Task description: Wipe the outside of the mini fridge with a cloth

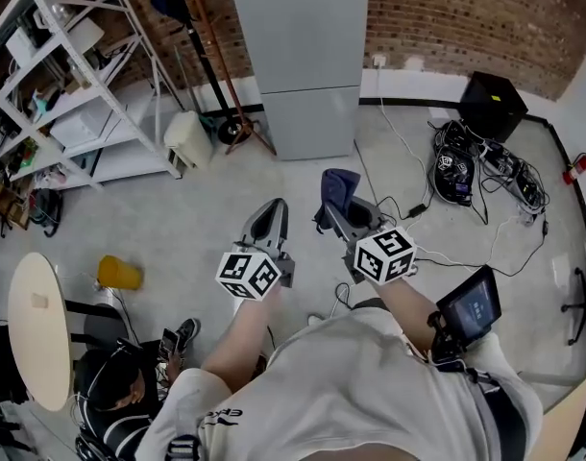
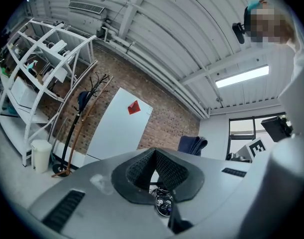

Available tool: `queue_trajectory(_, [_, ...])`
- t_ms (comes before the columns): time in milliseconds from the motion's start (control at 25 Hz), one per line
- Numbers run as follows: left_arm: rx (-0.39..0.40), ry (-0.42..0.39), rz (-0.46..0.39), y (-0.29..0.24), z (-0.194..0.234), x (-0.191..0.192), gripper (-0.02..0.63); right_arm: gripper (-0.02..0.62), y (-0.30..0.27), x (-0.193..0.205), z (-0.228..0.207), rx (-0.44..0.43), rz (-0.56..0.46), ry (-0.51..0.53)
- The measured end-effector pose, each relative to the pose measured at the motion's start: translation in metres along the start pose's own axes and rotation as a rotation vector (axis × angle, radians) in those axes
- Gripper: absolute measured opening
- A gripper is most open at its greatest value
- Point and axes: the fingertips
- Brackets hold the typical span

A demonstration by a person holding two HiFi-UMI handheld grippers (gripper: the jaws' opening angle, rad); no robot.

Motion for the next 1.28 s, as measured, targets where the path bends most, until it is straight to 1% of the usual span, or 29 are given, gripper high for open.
queue_trajectory(160, [0.004, 0.003, -0.006, -0.004, 0.016, -0.009, 0.003, 0.084, -0.022, -0.003, -0.002, 0.01, 0.009, 0.004])
queue_trajectory(320, [-0.002, 0.007, -0.011, -0.013, 0.035, -0.013, 0.003, 0.084, -0.045, -0.005, -0.005, 0.0, 0.014, 0.014])
queue_trajectory(520, [-0.007, 0.004, -0.035, -0.041, 0.055, -0.024, 0.003, 0.084, -0.076, -0.01, -0.02, -0.019, 0.015, 0.019])
queue_trajectory(680, [-0.001, -0.023, -0.055, -0.078, 0.074, -0.038, 0.003, 0.084, -0.116, -0.023, -0.043, -0.046, 0.002, 0.023])
queue_trajectory(880, [-0.027, -0.062, -0.057, -0.13, 0.115, -0.056, 0.003, 0.084, -0.178, -0.047, -0.077, -0.091, -0.022, 0.036])
queue_trajectory(1040, [-0.048, -0.074, -0.054, -0.187, 0.142, -0.075, 0.003, 0.084, -0.224, -0.082, -0.119, -0.114, -0.038, 0.046])
queue_trajectory(1160, [-0.059, -0.087, -0.079, -0.231, 0.161, -0.096, 0.003, 0.084, -0.259, -0.113, -0.149, -0.137, -0.061, 0.072])
queue_trajectory(1280, [-0.065, -0.096, -0.091, -0.27, 0.179, -0.107, 0.003, 0.084, -0.288, -0.133, -0.178, -0.149, -0.074, 0.094])
Point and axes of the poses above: the fingertips, and each gripper's own axes: y backward along the fingers, z to its left, x out of its underside, and after that the axes turned 1 degree about z, right-handed
